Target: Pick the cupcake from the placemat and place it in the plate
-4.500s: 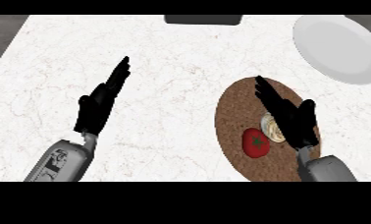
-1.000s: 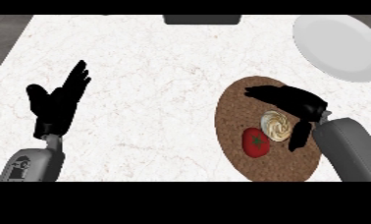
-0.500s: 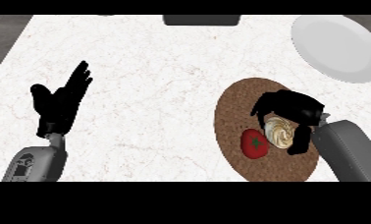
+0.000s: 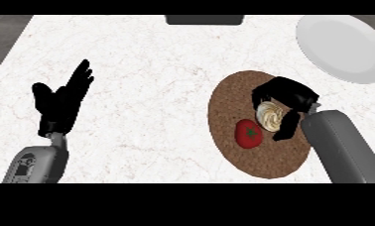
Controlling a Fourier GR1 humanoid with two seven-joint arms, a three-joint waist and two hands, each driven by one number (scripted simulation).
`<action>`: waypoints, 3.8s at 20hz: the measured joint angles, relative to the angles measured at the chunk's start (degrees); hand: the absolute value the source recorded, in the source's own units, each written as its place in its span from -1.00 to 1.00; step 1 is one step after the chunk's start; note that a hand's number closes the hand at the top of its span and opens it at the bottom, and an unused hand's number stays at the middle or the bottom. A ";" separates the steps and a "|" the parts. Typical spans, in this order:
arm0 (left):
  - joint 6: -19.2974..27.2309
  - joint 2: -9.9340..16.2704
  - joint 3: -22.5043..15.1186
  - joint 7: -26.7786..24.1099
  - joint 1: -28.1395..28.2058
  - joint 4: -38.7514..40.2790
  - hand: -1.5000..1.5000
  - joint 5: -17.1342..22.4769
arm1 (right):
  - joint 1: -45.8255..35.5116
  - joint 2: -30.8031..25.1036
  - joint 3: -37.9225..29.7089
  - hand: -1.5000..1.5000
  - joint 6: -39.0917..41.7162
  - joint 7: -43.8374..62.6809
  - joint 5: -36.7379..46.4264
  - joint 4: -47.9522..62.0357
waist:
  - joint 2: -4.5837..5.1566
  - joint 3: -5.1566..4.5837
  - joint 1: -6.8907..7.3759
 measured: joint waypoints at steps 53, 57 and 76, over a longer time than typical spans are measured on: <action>-1.90 -2.18 -0.05 0.03 -1.36 -0.67 0.00 -1.47 | -23.33 -22.65 -39.74 -1.00 -28.32 -10.43 -8.26 47.78 | 1.63 0.71 3.04; -1.85 -2.06 0.30 0.02 -1.71 -0.16 0.00 -1.48 | -25.09 -22.39 -43.77 -1.00 -23.82 -17.54 -13.23 47.67 | 1.39 0.68 2.64; -2.12 -2.21 0.70 -0.47 -1.64 0.06 0.00 -1.83 | -23.52 -30.45 -52.89 -1.00 1.86 -11.60 -24.94 53.33 | 1.47 0.70 2.62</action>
